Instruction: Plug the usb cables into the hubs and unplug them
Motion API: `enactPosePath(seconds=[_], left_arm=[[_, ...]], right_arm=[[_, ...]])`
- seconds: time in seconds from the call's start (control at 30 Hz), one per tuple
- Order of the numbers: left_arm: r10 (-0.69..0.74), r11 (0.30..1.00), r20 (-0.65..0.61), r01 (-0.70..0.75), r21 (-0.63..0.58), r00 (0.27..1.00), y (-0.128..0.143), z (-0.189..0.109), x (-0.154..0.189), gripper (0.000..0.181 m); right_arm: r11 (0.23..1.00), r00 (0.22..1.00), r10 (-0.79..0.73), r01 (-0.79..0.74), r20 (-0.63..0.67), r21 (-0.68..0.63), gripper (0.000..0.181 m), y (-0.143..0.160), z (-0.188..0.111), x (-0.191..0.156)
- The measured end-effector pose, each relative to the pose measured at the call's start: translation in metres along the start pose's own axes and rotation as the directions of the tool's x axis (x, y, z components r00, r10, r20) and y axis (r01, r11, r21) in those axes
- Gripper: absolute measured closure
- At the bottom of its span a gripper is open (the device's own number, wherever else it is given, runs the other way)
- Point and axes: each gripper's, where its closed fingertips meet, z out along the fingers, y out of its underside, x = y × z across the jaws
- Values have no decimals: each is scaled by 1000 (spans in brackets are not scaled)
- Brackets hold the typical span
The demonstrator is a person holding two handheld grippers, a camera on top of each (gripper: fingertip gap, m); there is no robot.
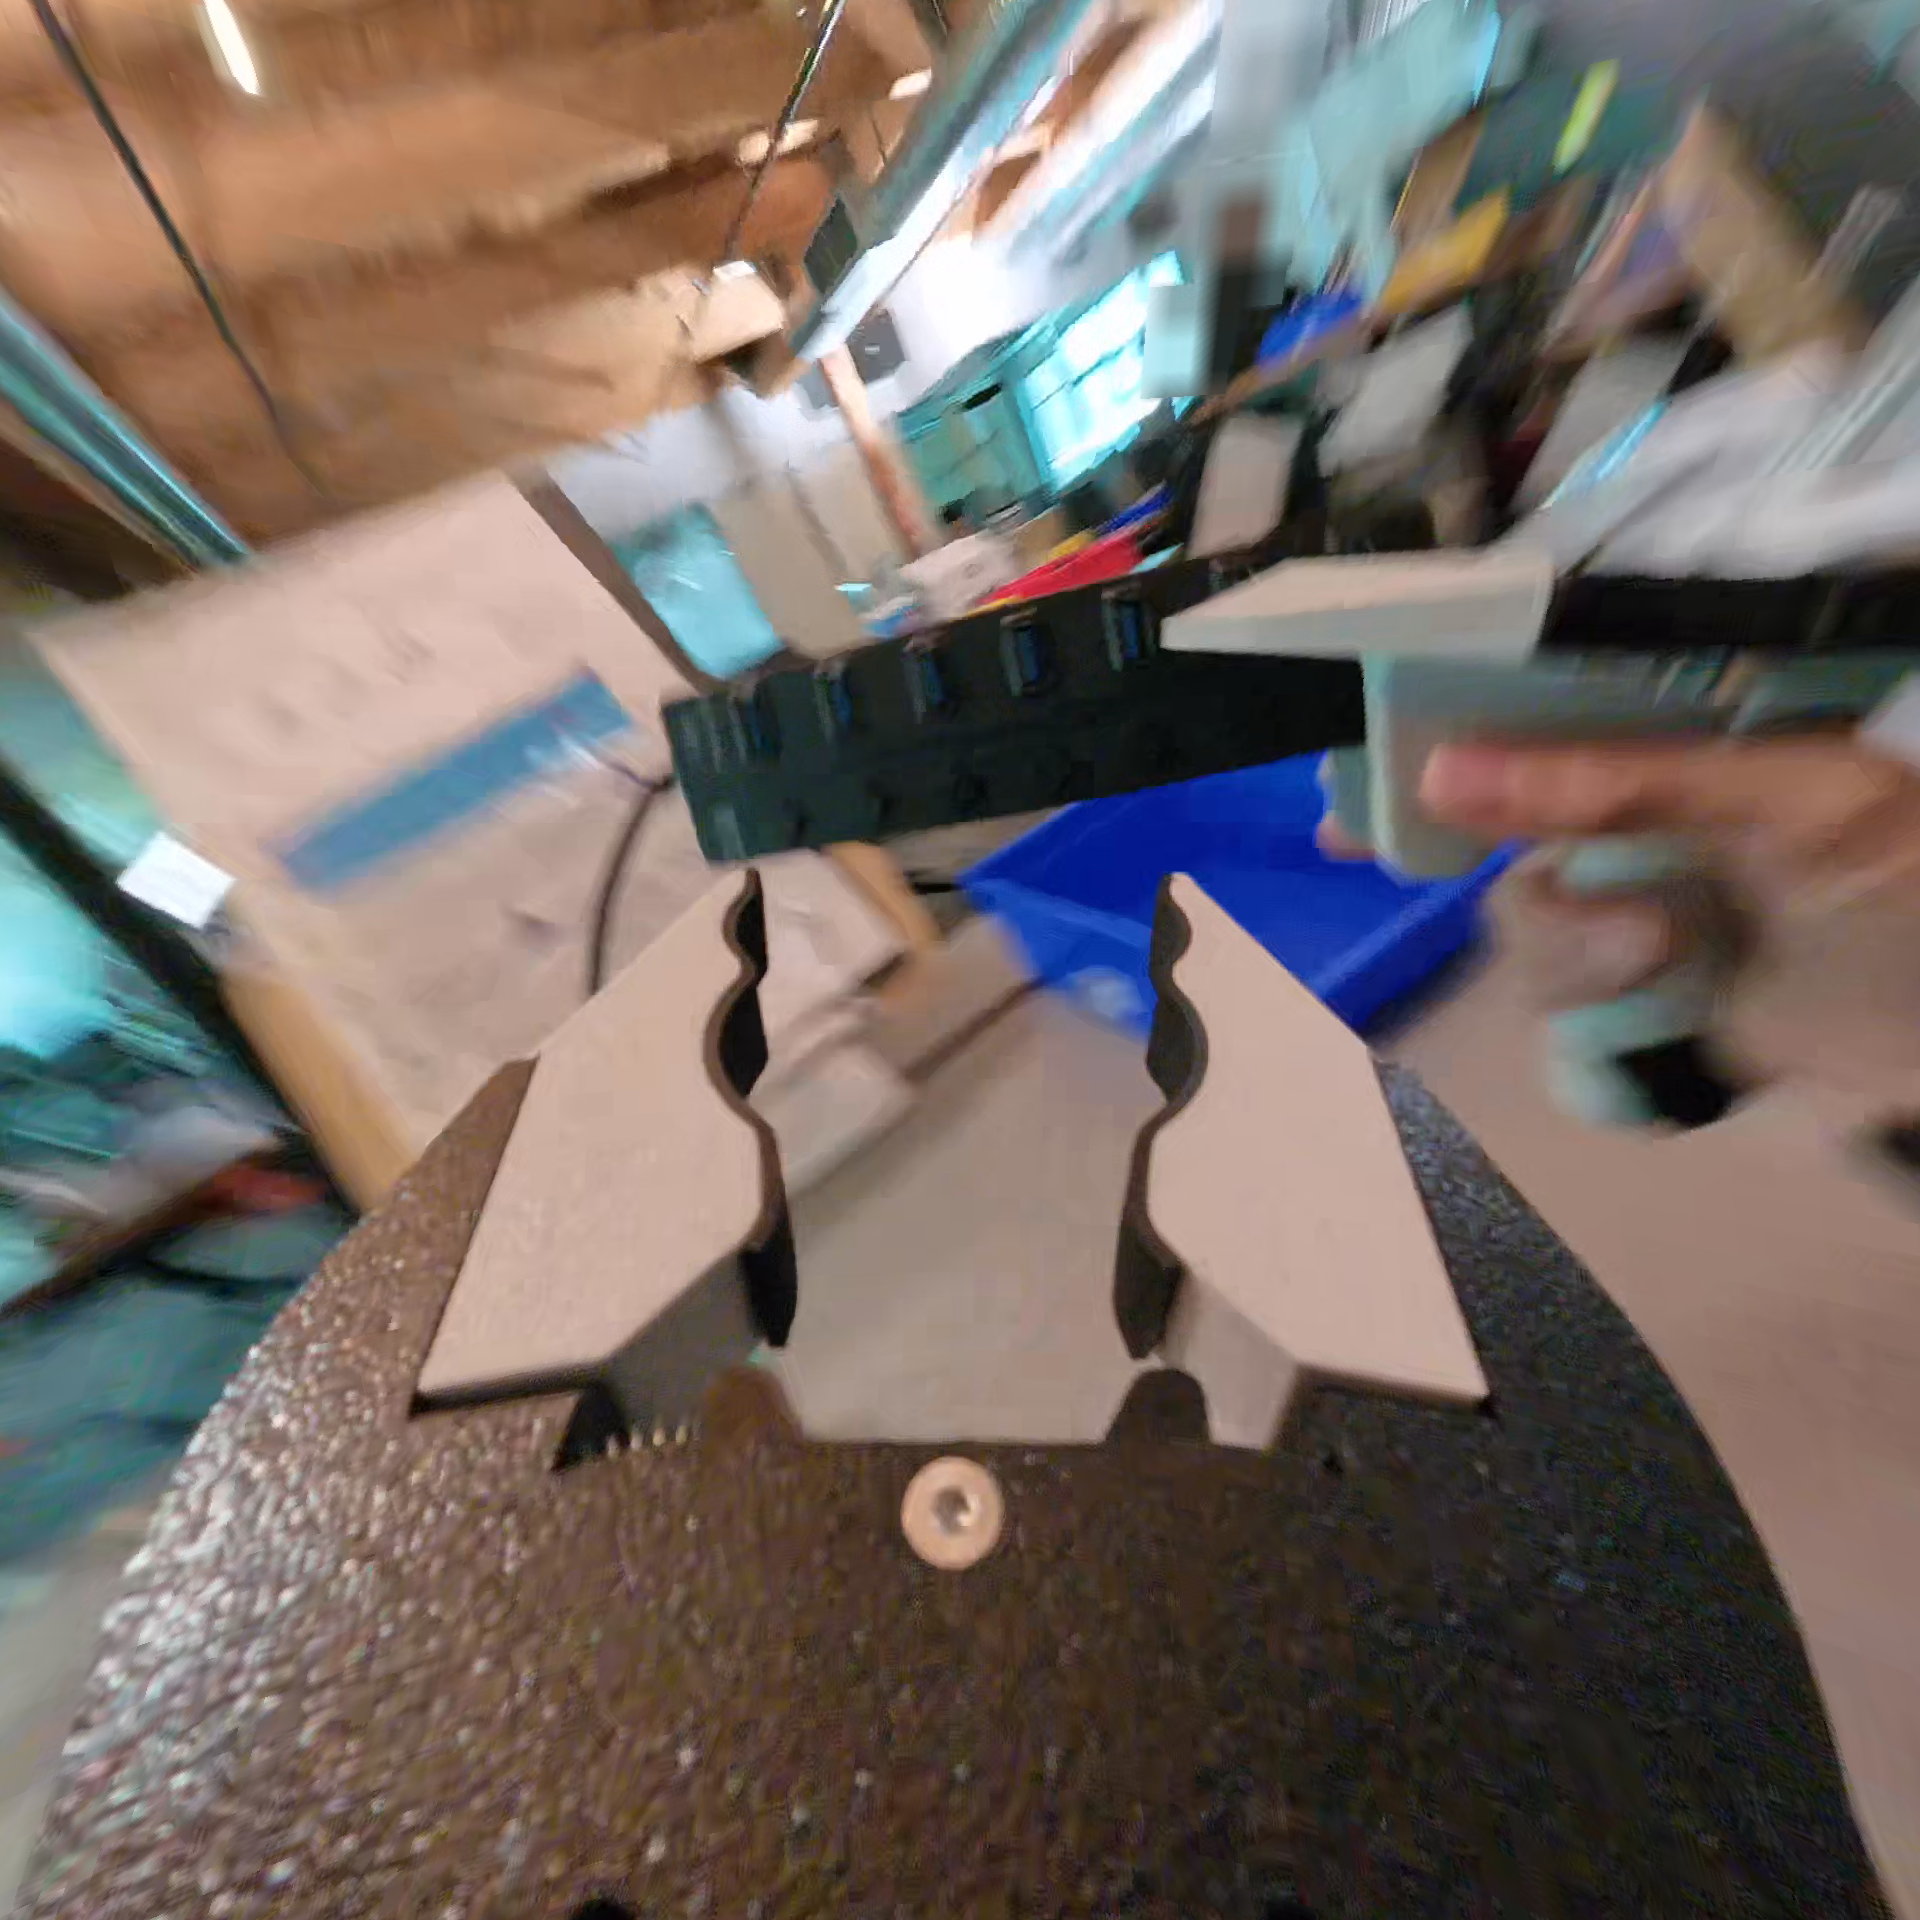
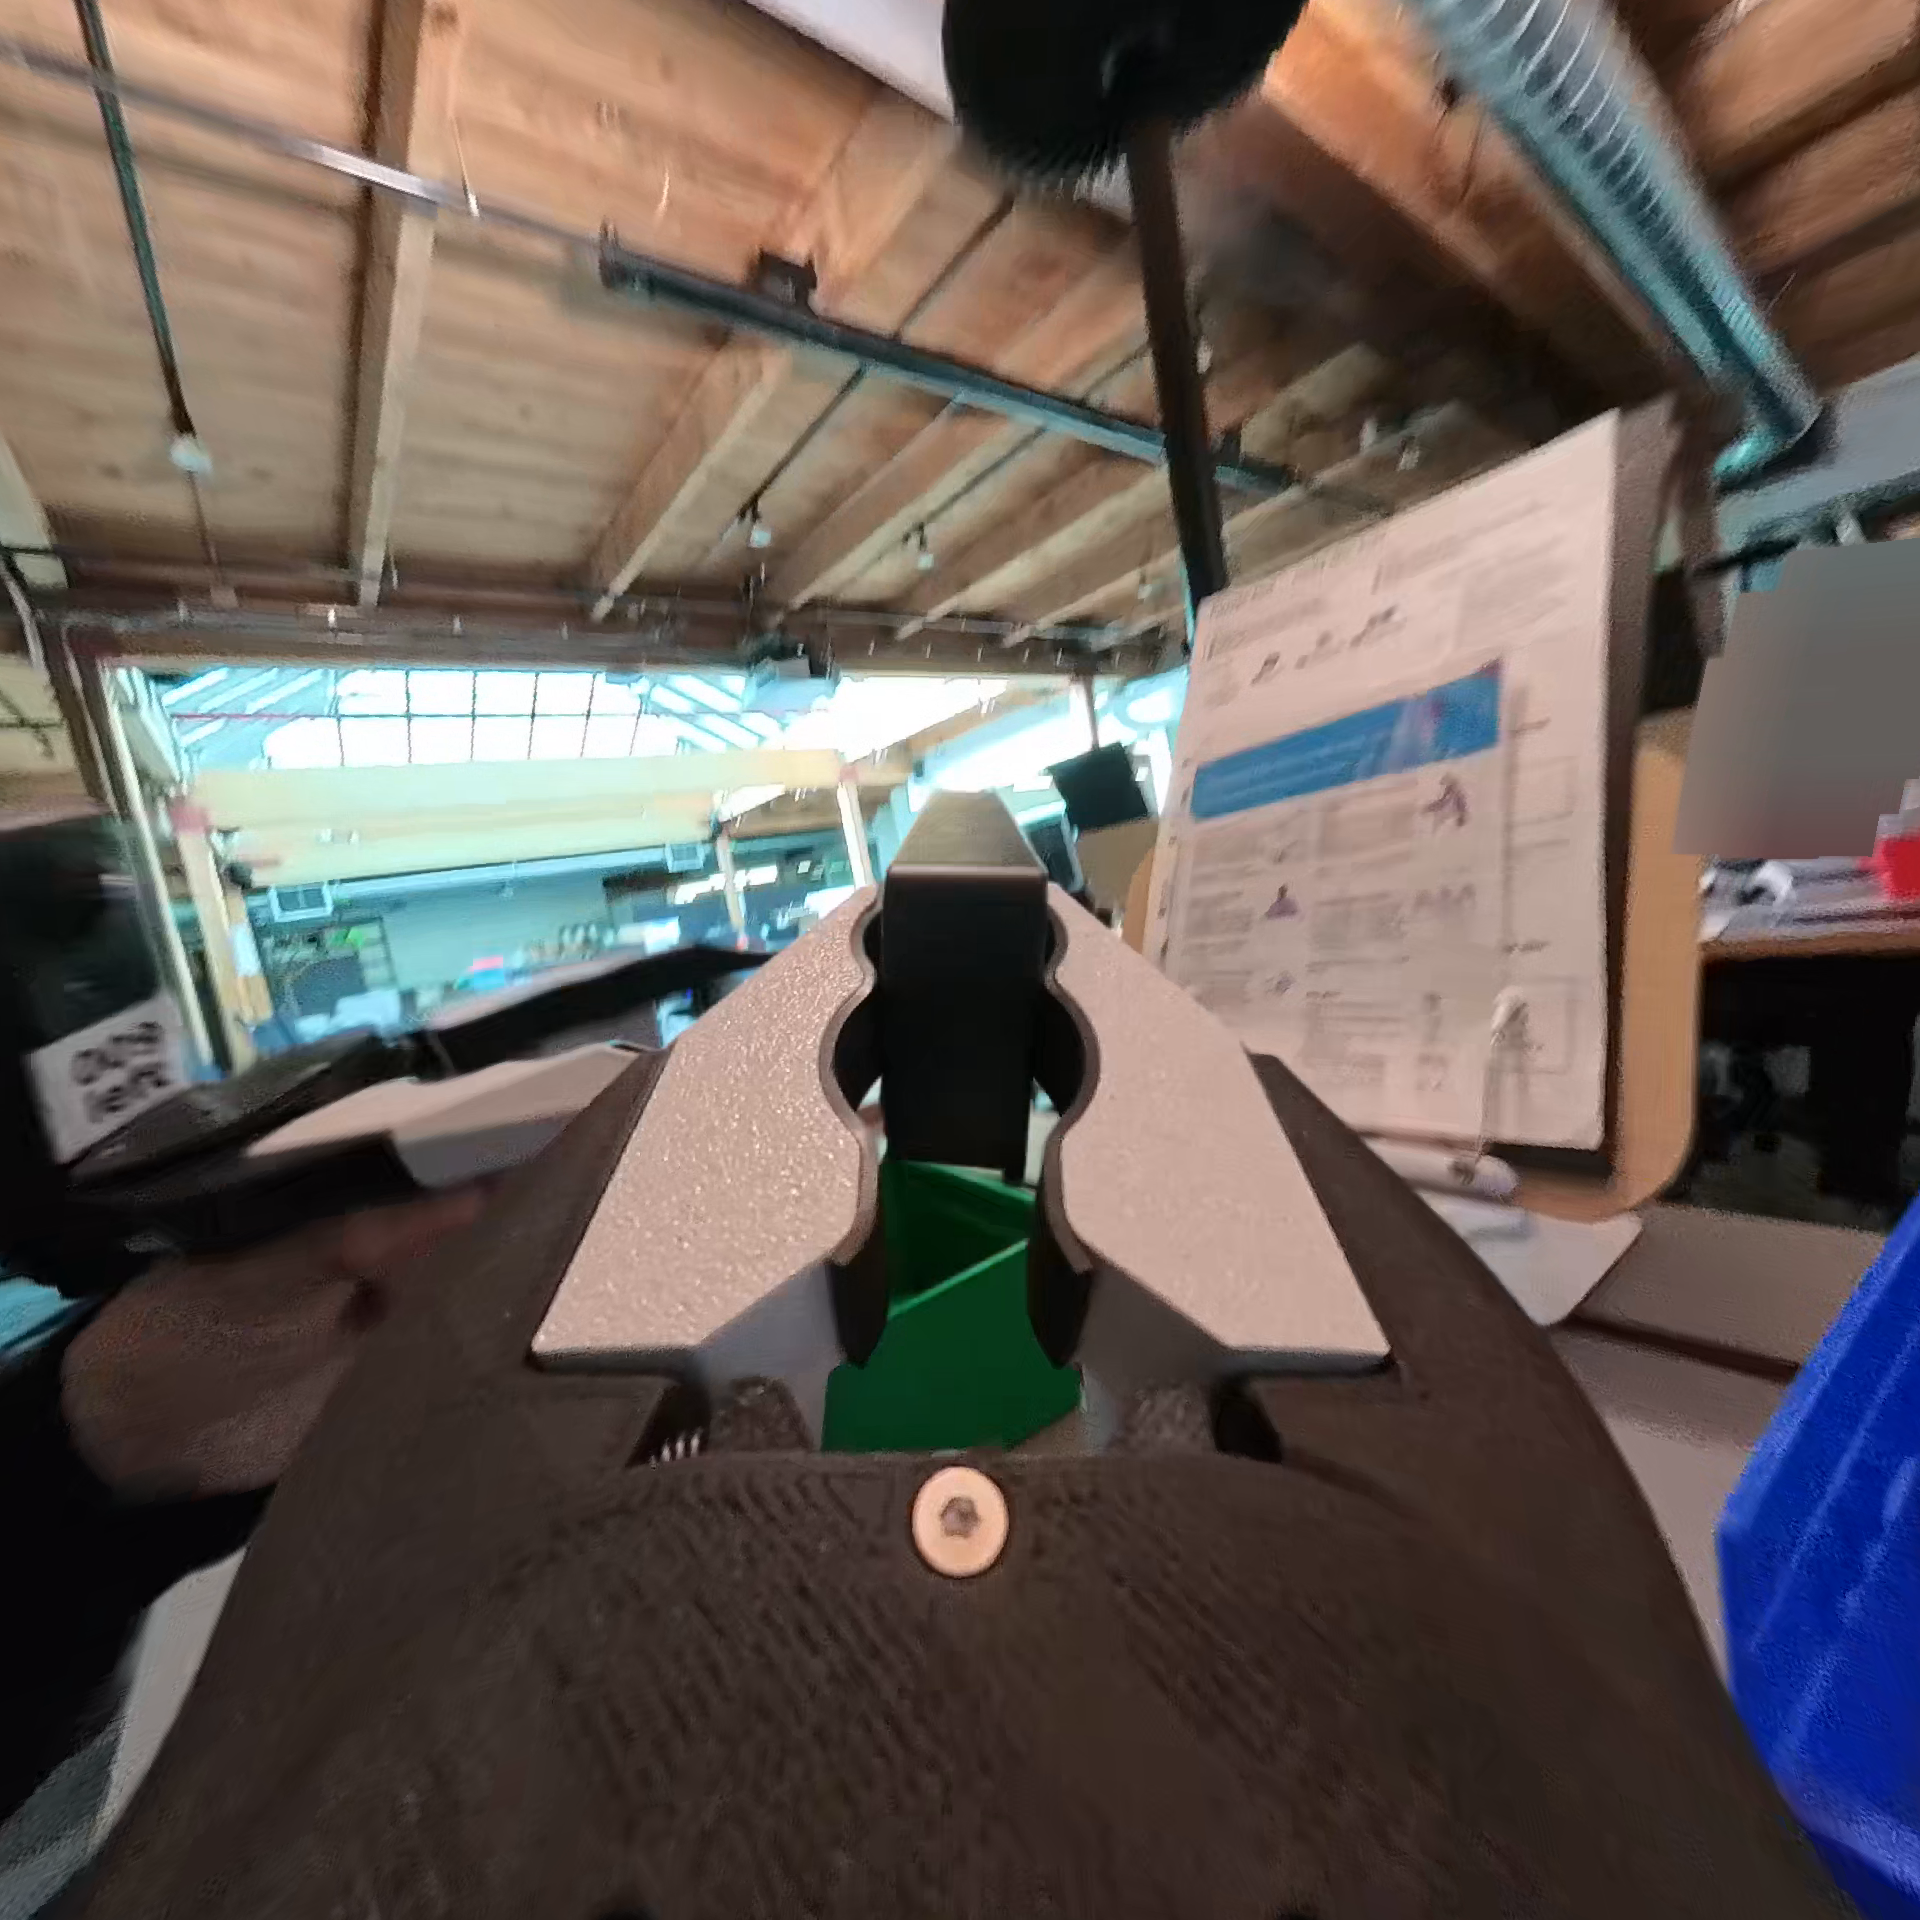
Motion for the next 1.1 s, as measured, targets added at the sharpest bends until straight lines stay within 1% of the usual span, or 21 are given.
enactPosePath(seconds=[0.03,0.07,0.13,0.17,0.2,0.23,0.3,0.37,0.4,0.47,0.5,0.53,0.6,0.63,0.7,0.8,0.9,0.97,1.0,1.03,1.1], left_arm=[[-243,970,-63,245,11,968,-2,-2,1,108],[-455,888,-136,459,-1,880,-6,-1,2,102],[-722,671,-287,738,-72,629,-22,2,4,91],[-786,575,-357,810,-120,505,-32,4,6,90],[-822,503,-401,846,-177,405,-39,7,9,94],[-847,452,-419,858,-243,328,-42,12,13,95],[-879,346,-447,867,-359,166,-50,18,24,86],[-877,227,-481,876,-425,-7,-65,21,26,89],[-868,202,-494,877,-435,-45,-69,22,24,93],[-886,192,-463,890,-414,-25,-62,30,14,95],[-899,170,-437,898,-406,-28,-55,34,9,102],[-902,139,-428,904,-403,-52,-51,36,5,117],[-888,100,-446,900,-425,-112,-46,35,1,124],[-886,101,-448,891,-442,-122,-41,35,1,125],[-881,143,-463,883,-448,-92,-36,33,0,125],[-872,235,-490,875,-424,-3,-39,31,-2,124],[-870,247,-493,869,-429,4,-44,33,-6,126],[-847,319,-528,858,-402,68,-46,32,-8,127],[-835,372,-536,845,-384,124,-44,32,-9,127],[-818,438,-540,822,-364,197,-41,32,-10,127],[-755,589,-539,746,-310,373,-35,32,-15,128]], right_arm=[[999,1000,-23,24,-9,46,158,-11,-5,1],[996,998,-49,50,-25,78,159,-21,-9,2],[984,991,-130,133,-32,118,159,-34,-14,-6],[975,985,-169,171,-27,140,159,-40,-16,-12],[968,982,-186,187,-22,164,158,-46,-17,-19],[961,979,-202,200,-7,190,159,-51,-18,-26],[946,960,-275,259,56,195,159,-52,-17,-44],[918,923,-377,361,74,167,159,-44,-15,-52],[897,901,-429,416,71,149,159,-38,-14,-52],[861,859,-505,495,82,115,159,-28,-12,-53],[841,837,-539,528,98,116,158,-24,-12,-55],[817,811,-576,564,106,122,158,-21,-12,-57],[789,780,-614,608,123,86,158,-13,-11,-56],[782,771,-622,620,138,66,158,-8,-11,-54],[755,742,-652,655,154,41,158,0,-11,-51],[738,723,-673,672,157,64,158,0,-12,-52],[708,693,-704,702,157,77,158,2,-13,-53],[678,666,-724,735,182,8,156,14,-12,-47],[673,662,-714,739,226,-37,152,24,-13,-45],[690,683,-675,718,279,-89,147,34,-15,-44],[782,784,-540,602,307,-161,114,38,-18,-38]])
